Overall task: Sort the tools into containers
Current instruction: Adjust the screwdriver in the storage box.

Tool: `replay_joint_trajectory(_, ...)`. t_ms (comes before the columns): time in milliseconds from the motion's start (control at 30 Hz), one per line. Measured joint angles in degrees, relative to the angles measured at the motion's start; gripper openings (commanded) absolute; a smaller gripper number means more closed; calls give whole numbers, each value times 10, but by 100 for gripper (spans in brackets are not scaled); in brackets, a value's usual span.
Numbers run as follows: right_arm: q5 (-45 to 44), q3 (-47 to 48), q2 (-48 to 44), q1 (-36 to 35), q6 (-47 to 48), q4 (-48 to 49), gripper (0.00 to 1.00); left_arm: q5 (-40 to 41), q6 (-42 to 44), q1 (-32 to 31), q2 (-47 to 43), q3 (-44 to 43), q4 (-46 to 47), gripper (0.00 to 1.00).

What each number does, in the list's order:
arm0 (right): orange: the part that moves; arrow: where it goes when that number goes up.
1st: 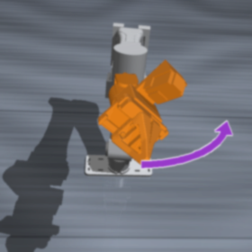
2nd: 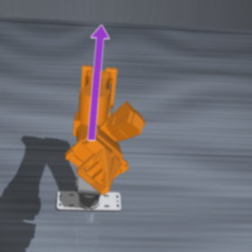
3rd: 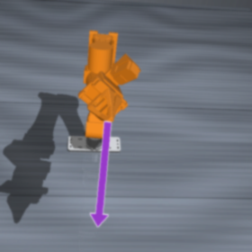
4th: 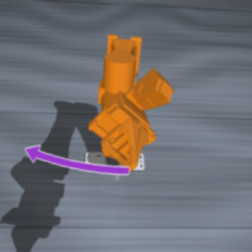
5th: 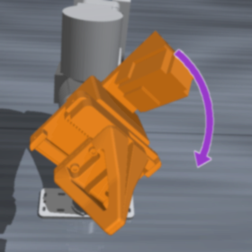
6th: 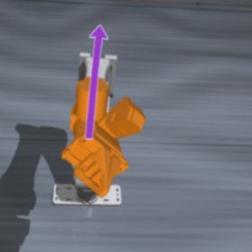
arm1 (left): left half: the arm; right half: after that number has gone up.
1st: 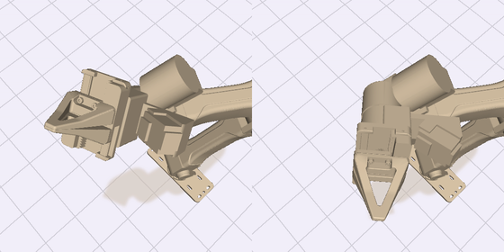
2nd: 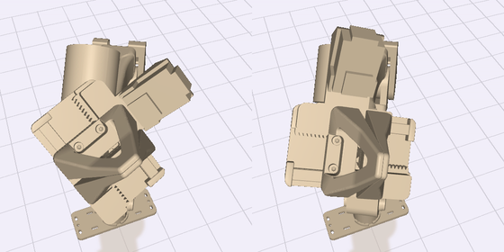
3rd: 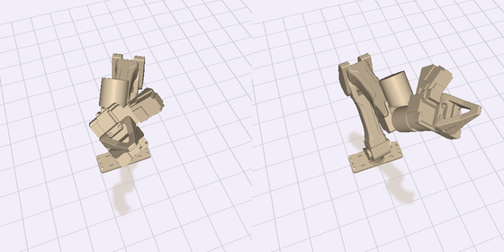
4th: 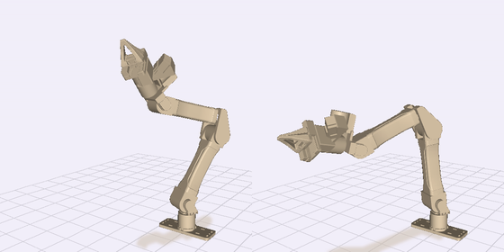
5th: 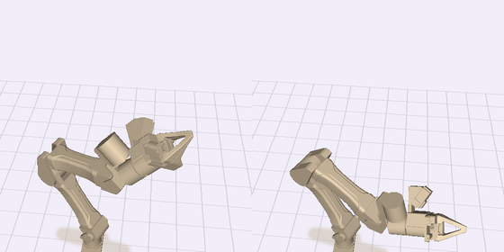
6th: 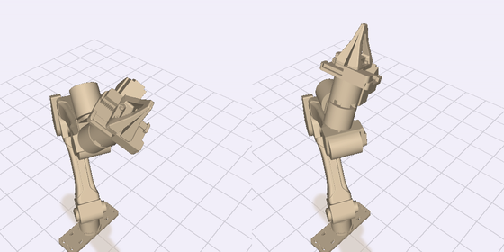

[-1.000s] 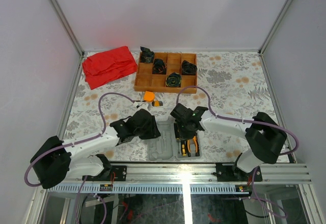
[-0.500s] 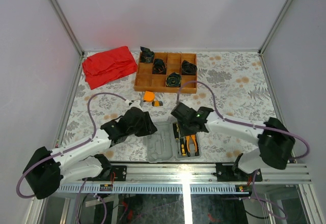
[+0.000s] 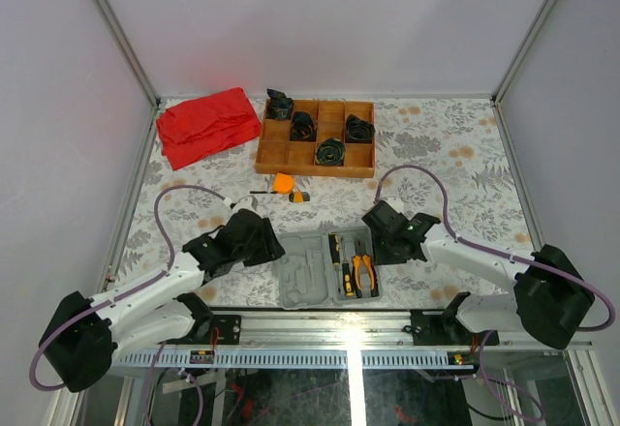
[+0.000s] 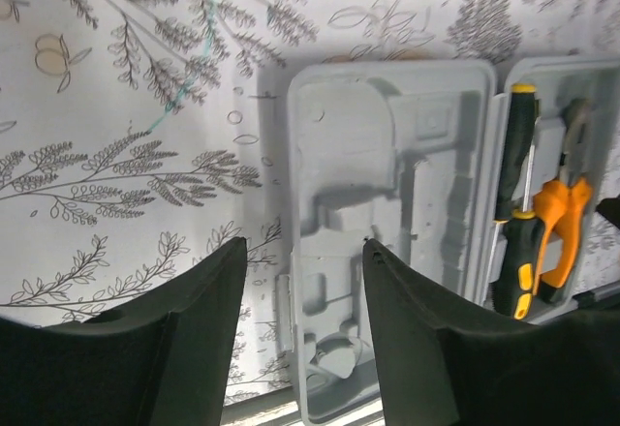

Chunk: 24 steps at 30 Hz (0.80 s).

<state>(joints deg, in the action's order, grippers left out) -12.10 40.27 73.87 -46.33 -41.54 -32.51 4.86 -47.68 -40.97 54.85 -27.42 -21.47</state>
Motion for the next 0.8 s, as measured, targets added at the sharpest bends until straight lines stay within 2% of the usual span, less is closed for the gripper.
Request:
replay_joint_trajectory(233, 57, -23, -6, 4, 9, 59, 38, -32, 7, 2, 29, 20, 2, 51)
replay_joint_trajectory(367, 73, -26, -1, 9, 8, 81, 36, -50, 10, 2, 46, 29, 14, 48)
replay_joint_trajectory(800, 36, -11, 57, 55, 9, 85, 33, -96, 10, 2, 96, 40, 89, 45)
